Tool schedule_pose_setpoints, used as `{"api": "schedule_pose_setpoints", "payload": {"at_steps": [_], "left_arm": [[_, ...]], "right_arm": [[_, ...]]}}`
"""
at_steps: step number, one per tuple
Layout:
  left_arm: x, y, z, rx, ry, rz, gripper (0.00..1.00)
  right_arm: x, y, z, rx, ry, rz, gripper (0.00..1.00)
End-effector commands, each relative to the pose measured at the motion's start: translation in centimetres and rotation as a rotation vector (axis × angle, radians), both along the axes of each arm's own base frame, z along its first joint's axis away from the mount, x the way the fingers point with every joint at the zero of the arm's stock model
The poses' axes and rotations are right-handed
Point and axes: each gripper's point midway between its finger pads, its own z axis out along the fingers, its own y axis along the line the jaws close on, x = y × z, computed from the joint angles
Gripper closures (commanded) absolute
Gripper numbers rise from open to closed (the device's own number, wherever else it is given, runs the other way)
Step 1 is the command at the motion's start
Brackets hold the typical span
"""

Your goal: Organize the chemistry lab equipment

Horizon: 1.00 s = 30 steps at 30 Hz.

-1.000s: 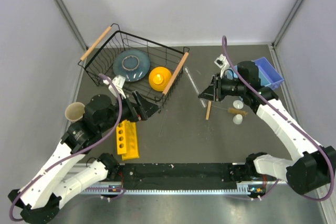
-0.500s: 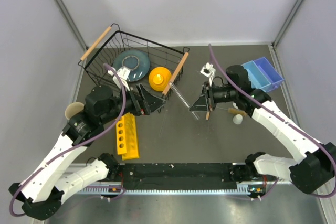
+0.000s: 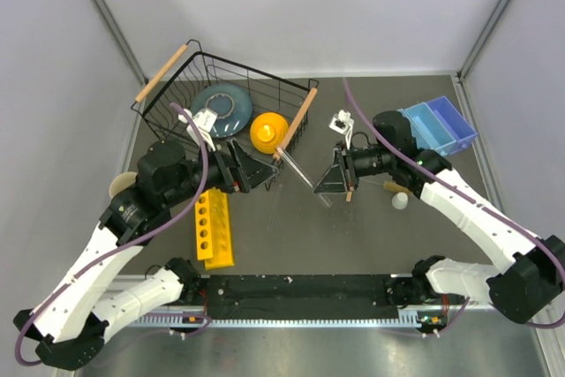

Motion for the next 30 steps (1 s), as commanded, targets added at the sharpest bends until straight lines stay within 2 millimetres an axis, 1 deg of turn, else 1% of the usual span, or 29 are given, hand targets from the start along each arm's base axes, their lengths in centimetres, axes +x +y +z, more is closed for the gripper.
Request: {"api": "schedule_pose_setpoints", "payload": {"at_steps": [1,12,23,27,30], "left_arm": [[-0.3,0.2,2.0,-0.014,-0.049,-0.016,0.01],[-0.2,0.3,1.8,0.004,-0.023,-0.016,0.01],[-0.2,0.8,2.2,0.004,-0.008,0.0,0.01],[0.0,0.5,2.2,-0.009,0.023,-0.008,0.02],[0.5,0.1,2.1,-0.015,0.053,-0.009,0.01]], "right_arm": [[-0.5,0.7,1.8,0.046,-0.067,0.056,0.87],[-1.4,0.9,1.5,0.05,-0.059,0.097,0.86],[-2.0,1.1,1.6,0.055,-0.061,0.124,0.86],[-2.4,1.2,1.6,0.056,-0.063,0.138,0.87],[-2.7,1.3,1.6,0.056,-0.069,0.151,0.87]]}}
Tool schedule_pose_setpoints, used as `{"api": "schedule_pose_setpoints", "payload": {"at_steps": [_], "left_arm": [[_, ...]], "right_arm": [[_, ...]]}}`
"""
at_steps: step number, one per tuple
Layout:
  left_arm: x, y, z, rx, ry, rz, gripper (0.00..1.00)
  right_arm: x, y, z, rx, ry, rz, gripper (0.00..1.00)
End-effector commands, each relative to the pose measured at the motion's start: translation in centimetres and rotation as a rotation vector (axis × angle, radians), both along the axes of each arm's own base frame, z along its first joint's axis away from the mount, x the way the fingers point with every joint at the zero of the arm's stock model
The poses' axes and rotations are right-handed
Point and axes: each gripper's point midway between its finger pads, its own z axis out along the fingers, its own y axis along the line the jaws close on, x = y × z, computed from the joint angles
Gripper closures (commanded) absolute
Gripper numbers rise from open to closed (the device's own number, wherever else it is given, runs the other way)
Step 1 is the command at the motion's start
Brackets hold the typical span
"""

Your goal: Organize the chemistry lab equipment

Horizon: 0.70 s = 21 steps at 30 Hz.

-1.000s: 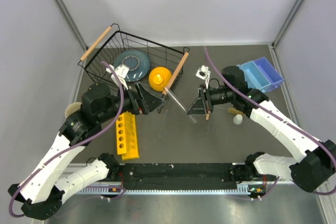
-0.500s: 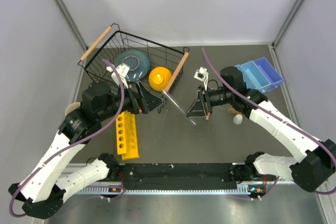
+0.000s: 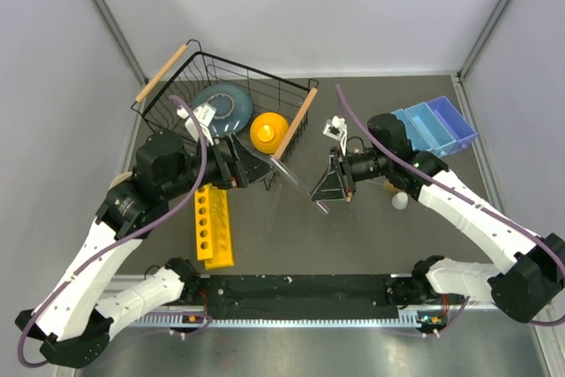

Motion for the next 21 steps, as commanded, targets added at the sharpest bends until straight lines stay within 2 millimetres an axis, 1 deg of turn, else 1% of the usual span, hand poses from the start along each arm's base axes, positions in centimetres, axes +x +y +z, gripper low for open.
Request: {"api": "schedule_pose_setpoints", "payload": {"at_steps": [1,2,6,11,16,17,19,21], "left_arm": [[0.3,-0.7,1.9,-0.048,0.0,-0.022,0.02],[0.6,-1.0,1.5,-0.042,0.015,-0.024,0.01],[1.4,-1.3,1.1,-0.031,0.036,-0.026,0.01],[2.1,-1.8,-0.4,0.004,0.083,-0.035,0.01],[2.7,-2.4,-1.0,-0.009,0.108,-0.048,0.02],[2.8,-2.5,-1.1,-0.011,0.112,-0.047,0.06],[3.0,-2.6,-1.2,-0.032,0.12,-0.055,0.09],[3.0,-2.8,-1.7,-0.045,0.134,-0.064,0.16]], "right_arm": [[-0.8,0.5,1.4,0.039,-0.058,0.057,0.87],[-0.9,0.6,1.4,0.04,-0.062,0.063,0.86],[-1.1,0.8,1.2,0.038,-0.062,0.076,0.86],[-1.4,0.8,1.6,0.049,-0.067,0.089,0.87],[-1.6,0.9,1.7,0.053,-0.064,0.102,0.87],[-1.6,0.8,1.6,0.051,-0.062,0.1,0.87],[-1.6,0.8,1.7,0.053,-0.064,0.103,0.87],[-1.7,0.8,1.7,0.054,-0.062,0.107,0.87]]}}
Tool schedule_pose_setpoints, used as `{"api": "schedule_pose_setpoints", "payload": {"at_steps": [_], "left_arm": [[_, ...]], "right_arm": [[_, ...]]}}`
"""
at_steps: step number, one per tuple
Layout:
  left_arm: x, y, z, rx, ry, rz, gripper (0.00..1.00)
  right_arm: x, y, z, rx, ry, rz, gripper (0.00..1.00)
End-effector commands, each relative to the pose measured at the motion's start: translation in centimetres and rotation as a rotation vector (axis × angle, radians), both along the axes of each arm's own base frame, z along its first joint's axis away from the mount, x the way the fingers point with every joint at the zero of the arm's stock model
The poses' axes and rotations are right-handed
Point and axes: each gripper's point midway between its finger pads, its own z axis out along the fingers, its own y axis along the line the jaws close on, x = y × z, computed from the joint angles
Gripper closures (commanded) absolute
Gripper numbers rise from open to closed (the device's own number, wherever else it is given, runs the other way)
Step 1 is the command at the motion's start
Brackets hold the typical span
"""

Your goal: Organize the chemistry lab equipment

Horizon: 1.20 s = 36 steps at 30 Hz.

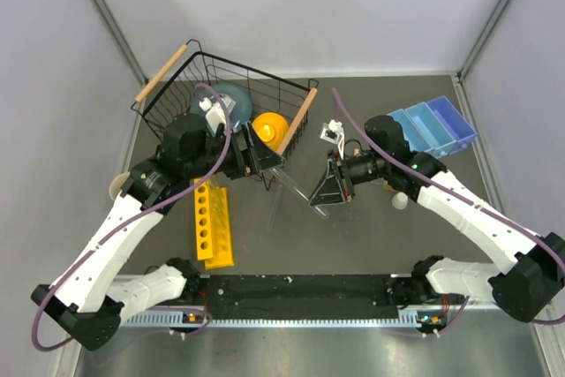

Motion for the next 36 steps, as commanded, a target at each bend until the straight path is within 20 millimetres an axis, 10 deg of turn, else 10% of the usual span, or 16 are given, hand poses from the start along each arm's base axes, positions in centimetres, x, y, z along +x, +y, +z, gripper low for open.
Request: {"api": "schedule_pose_setpoints", "payload": {"at_steps": [1,19,30,32,36], "left_arm": [[0.1,-0.6,1.2,-0.085,-0.023,-0.029,0.18],[0.2,-1.4,-0.3,-0.216,0.041,-0.073,0.48],[-1.0,-1.2,0.1,-0.241,0.007,-0.117,0.96],[-1.4,-0.7,0.1,-0.235,-0.007,-0.104,0.98],[-2.5,1.2,-0.4,-0.161,-0.061,-0.055,0.99]], "right_arm": [[-0.4,0.4,1.7,0.048,-0.059,0.049,0.87],[-0.7,0.6,1.0,0.038,-0.059,0.063,0.87],[-0.4,0.6,0.6,0.026,-0.072,0.058,0.85],[-0.4,0.5,0.7,0.026,-0.093,0.064,0.81],[-0.3,0.2,0.3,0.02,-0.171,0.094,0.41]]}}
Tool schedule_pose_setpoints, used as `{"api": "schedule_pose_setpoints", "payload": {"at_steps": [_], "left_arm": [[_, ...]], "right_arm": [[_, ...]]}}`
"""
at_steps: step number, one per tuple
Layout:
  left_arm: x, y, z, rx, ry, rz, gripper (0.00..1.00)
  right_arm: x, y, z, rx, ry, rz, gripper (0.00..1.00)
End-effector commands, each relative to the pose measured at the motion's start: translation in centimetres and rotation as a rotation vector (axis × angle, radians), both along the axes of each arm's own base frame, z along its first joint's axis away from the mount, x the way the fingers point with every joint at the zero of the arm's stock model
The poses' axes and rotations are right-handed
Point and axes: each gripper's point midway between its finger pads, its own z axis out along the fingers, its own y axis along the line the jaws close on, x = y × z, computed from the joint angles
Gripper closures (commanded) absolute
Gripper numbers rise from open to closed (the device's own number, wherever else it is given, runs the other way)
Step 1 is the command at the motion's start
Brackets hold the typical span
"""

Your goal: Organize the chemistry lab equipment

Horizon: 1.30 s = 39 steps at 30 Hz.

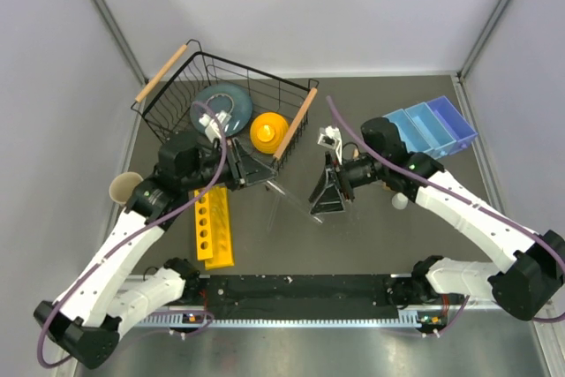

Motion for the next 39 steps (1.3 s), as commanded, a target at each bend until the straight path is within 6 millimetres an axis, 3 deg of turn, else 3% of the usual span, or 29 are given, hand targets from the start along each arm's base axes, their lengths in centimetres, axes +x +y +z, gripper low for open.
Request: {"api": "schedule_pose_setpoints", "payload": {"at_steps": [1,3,6,8,13,24,39], "left_arm": [[-1.7,2.3,1.3,0.045,-0.13,0.039,0.99],[-2.3,4.0,0.5,0.125,-0.136,0.097,0.99],[-3.3,7.2,-0.7,0.256,-0.135,0.192,0.99],[-3.9,9.9,-2.2,0.378,-0.096,0.279,1.0],[-4.5,14.6,-4.8,0.612,-0.063,0.398,1.0],[-3.5,17.8,-6.0,0.79,-0.1,0.482,1.0],[-2.3,18.7,-6.1,0.86,-0.141,0.506,1.0]], "right_arm": [[0.3,-0.1,1.1,0.03,-0.149,0.051,0.33],[0.5,-0.7,0.9,0.037,-0.218,0.086,0.14],[1.9,-2.2,1.4,0.063,-0.279,0.065,0.01],[3.5,-3.7,1.7,0.076,-0.288,0.011,0.01],[4.7,-5.5,0.7,0.067,-0.344,-0.047,0.01],[5.1,-5.9,-0.6,0.05,-0.347,-0.055,0.01],[5.5,-6.0,-0.9,0.048,-0.334,-0.064,0.01]]}}
